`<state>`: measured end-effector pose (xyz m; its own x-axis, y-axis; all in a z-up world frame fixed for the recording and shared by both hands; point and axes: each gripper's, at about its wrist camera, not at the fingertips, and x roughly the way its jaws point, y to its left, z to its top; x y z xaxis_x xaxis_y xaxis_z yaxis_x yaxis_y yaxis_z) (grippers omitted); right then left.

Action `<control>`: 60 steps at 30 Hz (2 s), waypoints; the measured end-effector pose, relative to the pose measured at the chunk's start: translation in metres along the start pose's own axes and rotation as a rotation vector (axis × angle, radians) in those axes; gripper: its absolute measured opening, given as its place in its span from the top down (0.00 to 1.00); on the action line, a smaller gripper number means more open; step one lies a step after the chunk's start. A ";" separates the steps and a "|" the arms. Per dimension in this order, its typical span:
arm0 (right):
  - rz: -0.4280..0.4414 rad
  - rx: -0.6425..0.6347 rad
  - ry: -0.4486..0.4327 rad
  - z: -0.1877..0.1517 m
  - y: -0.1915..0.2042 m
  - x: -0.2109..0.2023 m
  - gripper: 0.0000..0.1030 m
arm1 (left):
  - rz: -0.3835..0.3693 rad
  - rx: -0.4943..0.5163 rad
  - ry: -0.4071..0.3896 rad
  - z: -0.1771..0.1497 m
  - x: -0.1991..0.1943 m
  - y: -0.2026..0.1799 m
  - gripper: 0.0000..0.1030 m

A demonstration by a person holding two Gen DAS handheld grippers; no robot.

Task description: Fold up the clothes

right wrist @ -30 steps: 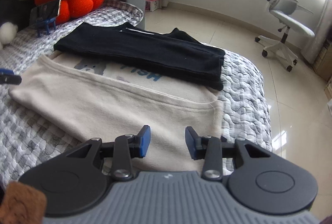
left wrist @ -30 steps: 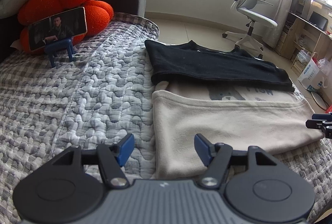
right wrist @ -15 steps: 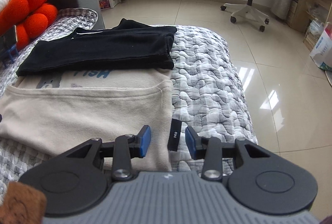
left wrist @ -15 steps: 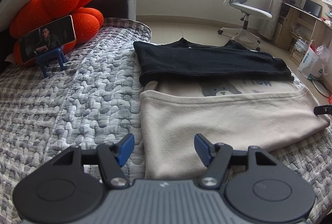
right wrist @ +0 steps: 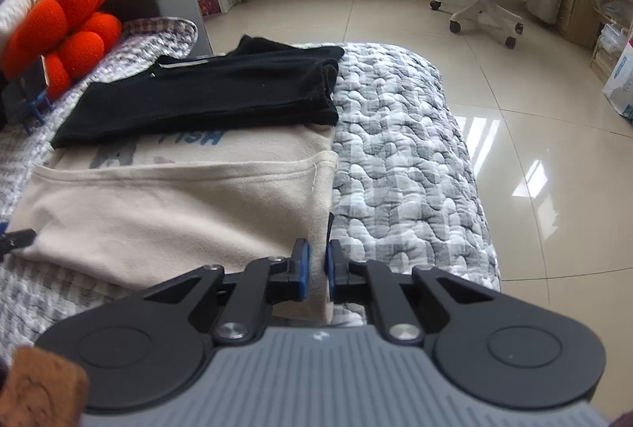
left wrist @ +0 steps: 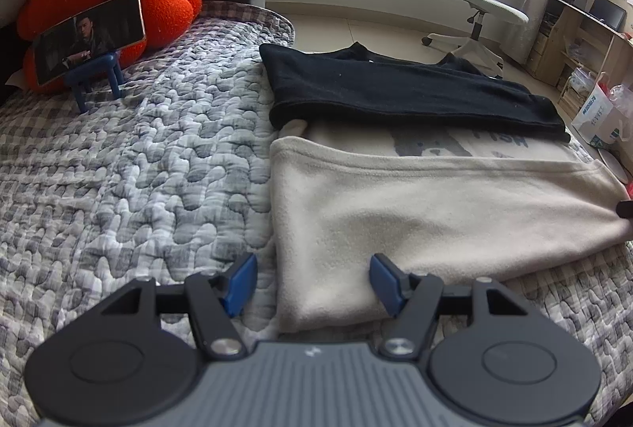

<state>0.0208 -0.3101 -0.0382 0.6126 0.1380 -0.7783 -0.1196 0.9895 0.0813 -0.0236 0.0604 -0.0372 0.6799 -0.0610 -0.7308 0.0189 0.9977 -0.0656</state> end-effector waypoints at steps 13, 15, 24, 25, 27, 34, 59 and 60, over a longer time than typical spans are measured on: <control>-0.063 -0.115 -0.151 0.005 0.021 -0.009 0.81 | 0.003 -0.008 -0.048 0.004 -0.012 0.005 0.33; -0.030 -0.128 -0.172 0.006 0.025 -0.011 0.81 | -0.009 -0.003 -0.075 0.006 -0.017 0.005 0.32; -0.047 -0.136 -0.063 0.008 0.035 0.020 0.81 | -0.056 0.041 -0.071 0.002 -0.011 -0.008 0.28; -0.042 -0.122 -0.063 0.009 0.033 0.021 0.81 | -0.056 0.041 -0.068 0.002 -0.010 -0.008 0.26; -0.043 -0.117 -0.073 0.011 0.031 0.021 0.81 | -0.046 0.040 -0.054 0.002 -0.007 -0.007 0.26; -0.085 -0.088 -0.068 0.018 0.024 0.031 0.84 | -0.013 0.036 -0.009 0.000 0.004 -0.003 0.26; 0.260 -0.495 -0.108 -0.007 0.152 0.023 0.65 | 0.069 0.095 -0.003 -0.001 0.000 0.000 0.26; 0.253 -0.511 -0.112 -0.008 0.155 0.023 0.65 | 0.067 0.092 -0.002 0.000 0.000 0.001 0.26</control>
<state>0.0098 -0.1537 -0.0487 0.5912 0.3986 -0.7012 -0.6182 0.7823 -0.0766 -0.0238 0.0614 -0.0375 0.6835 0.0057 -0.7299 0.0408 0.9981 0.0460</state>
